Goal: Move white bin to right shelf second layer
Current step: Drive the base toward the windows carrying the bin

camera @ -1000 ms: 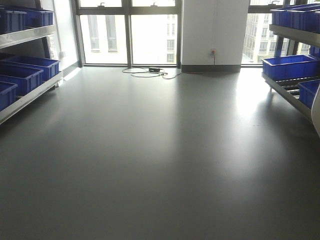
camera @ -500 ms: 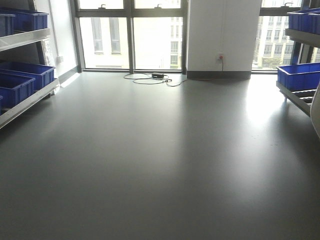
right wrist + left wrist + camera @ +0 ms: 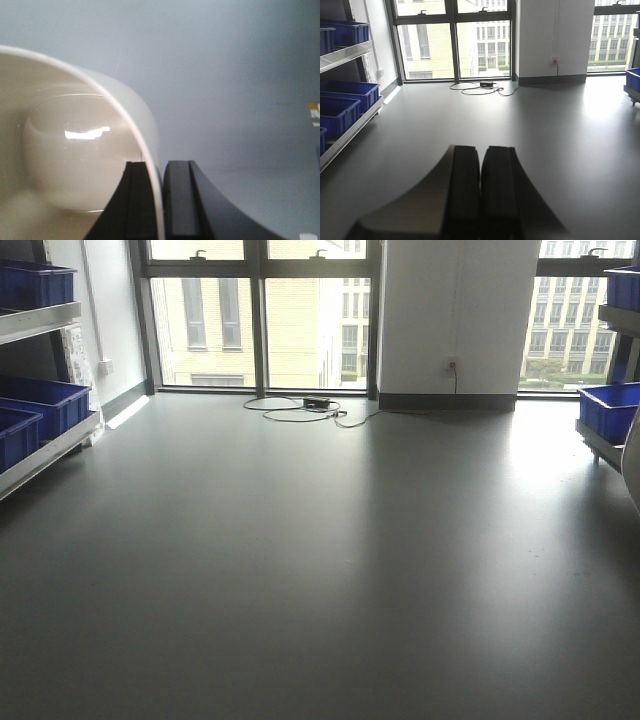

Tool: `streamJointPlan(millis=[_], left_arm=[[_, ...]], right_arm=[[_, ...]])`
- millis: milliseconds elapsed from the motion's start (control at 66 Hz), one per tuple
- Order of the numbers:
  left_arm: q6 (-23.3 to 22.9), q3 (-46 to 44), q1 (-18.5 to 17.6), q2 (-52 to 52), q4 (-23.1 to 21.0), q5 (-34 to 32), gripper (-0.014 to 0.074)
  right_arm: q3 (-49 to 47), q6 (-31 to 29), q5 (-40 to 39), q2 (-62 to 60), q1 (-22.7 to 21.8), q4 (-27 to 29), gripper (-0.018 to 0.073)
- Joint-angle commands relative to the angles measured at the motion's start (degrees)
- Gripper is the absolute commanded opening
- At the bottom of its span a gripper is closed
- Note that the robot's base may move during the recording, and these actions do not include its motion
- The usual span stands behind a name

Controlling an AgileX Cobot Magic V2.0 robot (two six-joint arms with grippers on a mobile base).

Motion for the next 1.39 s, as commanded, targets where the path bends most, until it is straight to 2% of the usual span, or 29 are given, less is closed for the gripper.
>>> streamJointPlan(millis=[0,1379], left_arm=[[-0.15,2.11,-0.25,-0.80,-0.35,-4.81,0.0085],[-0.15,2.11,-0.25,-0.80,-0.35,-4.81,0.0085]], right_arm=[[-1.72,-0.12,-3.56,-0.17,0.02,-0.19,0.0049],[-1.72,-0.12,-3.60,-0.17,0.02,0.07,0.0049]])
